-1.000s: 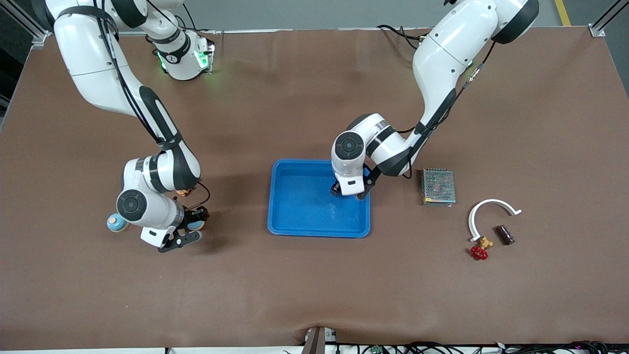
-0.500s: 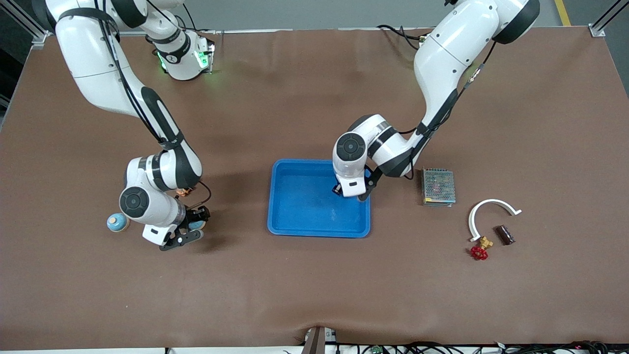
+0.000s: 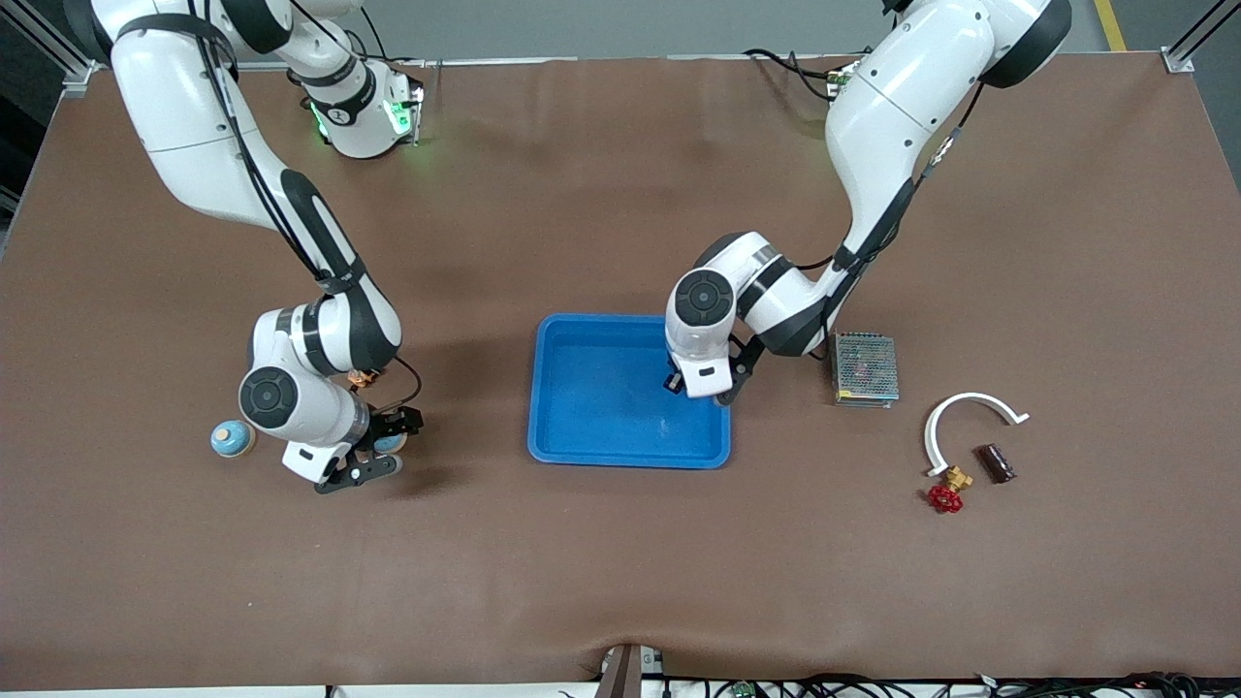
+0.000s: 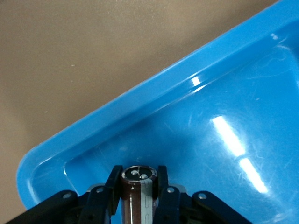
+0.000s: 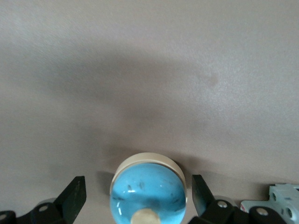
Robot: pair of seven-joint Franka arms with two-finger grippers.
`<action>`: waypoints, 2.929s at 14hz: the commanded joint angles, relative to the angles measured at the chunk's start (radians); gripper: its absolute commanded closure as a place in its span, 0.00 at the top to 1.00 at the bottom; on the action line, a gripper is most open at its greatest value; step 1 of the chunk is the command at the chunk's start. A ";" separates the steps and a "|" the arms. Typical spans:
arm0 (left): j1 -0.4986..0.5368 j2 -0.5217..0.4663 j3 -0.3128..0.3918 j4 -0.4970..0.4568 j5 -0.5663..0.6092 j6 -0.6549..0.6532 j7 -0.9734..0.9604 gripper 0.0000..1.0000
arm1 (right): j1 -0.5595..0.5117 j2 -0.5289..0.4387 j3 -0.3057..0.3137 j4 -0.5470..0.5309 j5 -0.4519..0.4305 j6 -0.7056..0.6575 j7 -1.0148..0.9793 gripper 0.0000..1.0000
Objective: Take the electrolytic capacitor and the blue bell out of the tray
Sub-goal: 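Set the bell beside the breaker while the left gripper lifts the capacitor, then carry the capacitor toward the clamp while the right gripper returns to rest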
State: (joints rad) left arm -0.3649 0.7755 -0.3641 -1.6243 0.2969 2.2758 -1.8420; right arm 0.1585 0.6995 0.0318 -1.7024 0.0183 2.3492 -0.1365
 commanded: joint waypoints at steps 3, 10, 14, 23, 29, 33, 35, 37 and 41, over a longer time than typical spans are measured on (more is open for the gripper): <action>0.015 -0.057 -0.004 0.004 0.010 -0.047 0.000 0.00 | 0.001 -0.055 0.002 0.085 0.002 -0.155 0.018 1.00; 0.108 -0.185 -0.021 0.115 -0.083 -0.281 0.215 0.00 | -0.020 -0.054 -0.007 0.300 -0.015 -0.369 0.038 1.00; 0.234 -0.280 -0.021 0.167 -0.166 -0.455 0.485 0.00 | -0.091 -0.058 -0.006 0.314 -0.009 -0.367 0.031 1.00; 0.685 -0.404 -0.018 0.158 -0.159 -0.619 1.310 0.00 | -0.278 -0.168 0.034 0.308 -0.031 -0.387 -0.090 1.00; 0.903 -0.505 -0.019 -0.041 -0.148 -0.416 1.704 0.00 | -0.275 -0.400 0.023 0.310 -0.029 -0.698 0.019 1.00; 0.923 -0.636 -0.019 -0.374 -0.166 -0.121 1.701 0.00 | -0.211 -0.506 -0.016 0.308 -0.028 -0.847 0.129 1.00; 0.923 -0.663 -0.019 -0.442 -0.200 -0.087 1.699 0.00 | -0.201 -0.560 -0.018 0.308 -0.028 -0.919 0.159 1.00; 0.922 -0.686 -0.026 -0.486 -0.226 -0.084 1.696 0.00 | -0.185 -0.597 -0.018 0.308 -0.028 -0.955 0.198 1.00; 0.920 -0.677 -0.076 -0.546 -0.246 -0.026 1.637 0.00 | -0.139 -0.614 -0.013 0.313 -0.028 -0.946 0.238 1.00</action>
State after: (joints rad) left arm 0.5457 0.1266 -0.4115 -2.1077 0.0713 2.1952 -0.1748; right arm 0.0015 0.1047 0.0247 -1.3602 -0.0011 1.3871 0.0785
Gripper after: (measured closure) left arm 0.656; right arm 0.000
